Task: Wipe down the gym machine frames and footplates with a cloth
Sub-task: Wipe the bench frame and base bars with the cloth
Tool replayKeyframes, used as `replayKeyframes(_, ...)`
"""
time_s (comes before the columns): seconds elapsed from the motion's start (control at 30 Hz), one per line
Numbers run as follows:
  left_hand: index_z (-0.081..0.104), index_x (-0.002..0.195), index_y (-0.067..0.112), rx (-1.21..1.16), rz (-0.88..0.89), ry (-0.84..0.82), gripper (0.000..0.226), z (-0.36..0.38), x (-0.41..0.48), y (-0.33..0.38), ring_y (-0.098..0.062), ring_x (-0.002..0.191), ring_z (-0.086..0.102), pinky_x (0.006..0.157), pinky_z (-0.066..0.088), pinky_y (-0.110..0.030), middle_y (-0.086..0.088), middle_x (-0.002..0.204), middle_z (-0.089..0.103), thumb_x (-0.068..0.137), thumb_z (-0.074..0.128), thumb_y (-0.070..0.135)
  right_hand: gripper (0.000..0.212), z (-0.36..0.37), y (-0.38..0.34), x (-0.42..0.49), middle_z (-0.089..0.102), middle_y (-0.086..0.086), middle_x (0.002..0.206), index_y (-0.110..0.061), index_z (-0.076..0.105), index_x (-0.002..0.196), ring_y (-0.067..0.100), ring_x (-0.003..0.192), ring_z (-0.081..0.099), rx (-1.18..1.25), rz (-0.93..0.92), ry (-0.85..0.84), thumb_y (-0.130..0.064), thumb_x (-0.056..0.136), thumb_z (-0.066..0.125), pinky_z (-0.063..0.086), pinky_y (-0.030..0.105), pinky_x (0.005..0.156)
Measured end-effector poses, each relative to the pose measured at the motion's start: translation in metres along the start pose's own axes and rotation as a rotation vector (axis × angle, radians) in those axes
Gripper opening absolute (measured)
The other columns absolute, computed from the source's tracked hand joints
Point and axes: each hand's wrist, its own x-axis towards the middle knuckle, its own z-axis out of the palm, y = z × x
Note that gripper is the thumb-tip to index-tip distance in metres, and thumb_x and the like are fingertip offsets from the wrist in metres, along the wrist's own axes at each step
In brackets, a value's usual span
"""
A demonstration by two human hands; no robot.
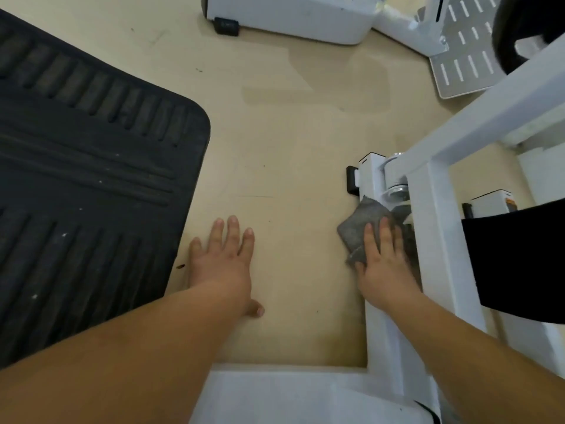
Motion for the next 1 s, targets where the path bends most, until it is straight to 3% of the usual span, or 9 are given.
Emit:
replayKeyframes(0.13,-0.028,0.157,0.021,-0.004,0.001,0.006,0.143,-0.002,-0.002,0.0,-0.037,0.152,-0.028,0.124,0.007,-0.059,-0.012,0.162,-0.039,0.071,0.069,0.081,0.1,0.022,-0.012,-0.051,-0.044,0.012,0.158,-0.019,-0.04,0.15,0.038,0.152,-0.028,0.068,0.18,-0.135,-0.018,0.099,0.045,-0.004,0.052,0.127)
replayKeyframes(0.23,-0.027,0.157,0.02,-0.002,0.006,0.014,0.144,-0.004,-0.005,-0.001,-0.037,0.153,-0.026,0.124,0.01,-0.059,-0.013,0.162,-0.037,0.07,0.068,0.083,0.1,0.037,-0.021,-0.081,-0.049,0.013,0.154,-0.018,-0.042,0.148,0.039,0.15,-0.031,0.088,0.236,-0.237,-0.026,0.098,0.044,-0.008,0.052,0.125)
replayKeyframes(0.37,-0.027,0.158,0.019,0.013,0.004,0.016,0.145,-0.005,-0.005,0.001,-0.038,0.154,-0.023,0.123,0.013,-0.06,-0.014,0.163,-0.035,0.069,0.067,0.084,0.084,0.041,-0.02,-0.09,-0.05,0.011,0.154,-0.017,-0.037,0.152,0.037,0.149,-0.034,0.103,0.228,-0.293,-0.048,0.106,0.026,-0.009,0.052,0.125)
replayKeyframes(0.53,-0.028,0.157,0.019,0.015,0.004,0.011,0.143,-0.002,-0.002,0.001,-0.038,0.153,-0.025,0.123,0.012,-0.06,-0.014,0.162,-0.037,0.07,0.066,0.083,0.079,0.035,-0.009,-0.065,-0.057,0.008,0.148,-0.009,-0.038,0.146,0.034,0.136,-0.052,-0.053,0.022,-0.155,-0.04,0.107,0.024,-0.017,0.051,0.12)
replayKeyframes(0.63,-0.029,0.156,0.018,0.011,0.004,0.005,0.143,-0.001,-0.001,0.002,-0.039,0.152,-0.027,0.123,0.01,-0.061,-0.014,0.161,-0.038,0.071,0.067,0.082,0.076,0.017,-0.001,-0.02,-0.043,0.001,0.16,-0.008,-0.023,0.157,0.028,0.135,-0.052,-0.123,-0.144,-0.068,-0.031,0.108,0.029,-0.021,0.048,0.118)
replayKeyframes(0.77,-0.032,0.155,0.018,0.013,-0.009,0.003,0.143,0.001,0.0,0.003,-0.039,0.151,-0.029,0.124,0.007,-0.061,-0.015,0.16,-0.041,0.072,0.066,0.081,0.068,-0.014,0.001,0.04,-0.031,-0.006,0.166,-0.013,-0.015,0.162,0.025,0.15,-0.036,-0.124,-0.155,-0.019,-0.032,0.11,0.025,-0.018,0.04,0.119)
replayKeyframes(0.9,-0.032,0.155,0.019,0.008,-0.007,-0.009,0.143,0.0,0.001,0.003,-0.039,0.151,-0.03,0.123,0.005,-0.061,-0.015,0.159,-0.042,0.072,0.067,0.081,0.067,-0.025,0.003,0.06,-0.026,-0.008,0.168,-0.016,-0.007,0.164,0.024,0.154,-0.026,-0.074,-0.118,0.045,-0.034,0.11,0.028,-0.001,0.045,0.127)
replayKeyframes(1.0,-0.032,0.155,0.019,0.003,-0.012,-0.014,0.144,-0.001,0.001,0.003,-0.039,0.151,-0.03,0.124,0.005,-0.061,-0.015,0.159,-0.042,0.072,0.068,0.081,0.068,-0.015,-0.006,0.033,-0.029,-0.01,0.167,-0.016,-0.01,0.163,0.025,0.154,-0.027,-0.013,-0.051,0.039,-0.028,0.11,0.03,0.001,0.047,0.125)
